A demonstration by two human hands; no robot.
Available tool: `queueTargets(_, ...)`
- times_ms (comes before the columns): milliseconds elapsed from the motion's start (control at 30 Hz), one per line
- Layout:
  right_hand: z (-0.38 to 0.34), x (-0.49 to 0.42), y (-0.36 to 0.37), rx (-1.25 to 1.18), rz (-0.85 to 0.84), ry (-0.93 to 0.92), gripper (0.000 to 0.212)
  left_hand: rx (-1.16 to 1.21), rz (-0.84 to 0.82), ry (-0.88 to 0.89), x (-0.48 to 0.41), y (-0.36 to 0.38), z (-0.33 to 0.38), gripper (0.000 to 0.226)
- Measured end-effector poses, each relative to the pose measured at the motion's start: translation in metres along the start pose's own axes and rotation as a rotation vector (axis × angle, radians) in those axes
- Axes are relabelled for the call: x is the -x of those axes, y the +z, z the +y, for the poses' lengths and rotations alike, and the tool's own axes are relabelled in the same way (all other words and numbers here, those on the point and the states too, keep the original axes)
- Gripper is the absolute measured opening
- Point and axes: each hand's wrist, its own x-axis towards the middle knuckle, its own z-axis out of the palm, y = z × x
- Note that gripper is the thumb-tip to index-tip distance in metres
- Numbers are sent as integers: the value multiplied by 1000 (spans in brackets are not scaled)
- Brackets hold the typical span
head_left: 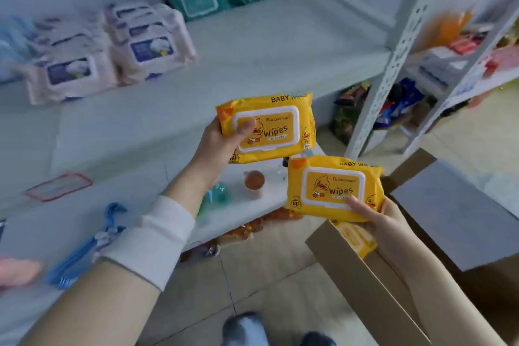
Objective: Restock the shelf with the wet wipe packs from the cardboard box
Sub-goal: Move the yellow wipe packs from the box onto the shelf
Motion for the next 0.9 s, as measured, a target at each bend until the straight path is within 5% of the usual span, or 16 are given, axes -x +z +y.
queueTargets(133,-44,6,115,87,-135,-91,70,79,238,85,35,-135,28,58)
queueTargets(233,-55,-1,218,125,-225,-156,81,110,447,124,64,-245,30,18)
queueTargets(367,-63,-19,351,113,-340,-153,49,97,691,121,94,-386,20,19)
queueTargets(433,-64,-35,406,128,-387,-129,79,71,783,114,100,-442,9,22)
queueTargets(500,-70,-52,456,152,-403,-137,98,50,835,100,98,-491,1,21)
queueTargets(667,-96,-103,564,180,-488,-229,95,-59,886,45,80,-596,-16,13)
queueTargets(800,-105,-142,660,219,-522,-297,38,-89,917,20,59,-669,-37,13)
queueTargets(900,-104,-173,727,307,-464,-361,37,-112,925,19,40,-718,-46,16)
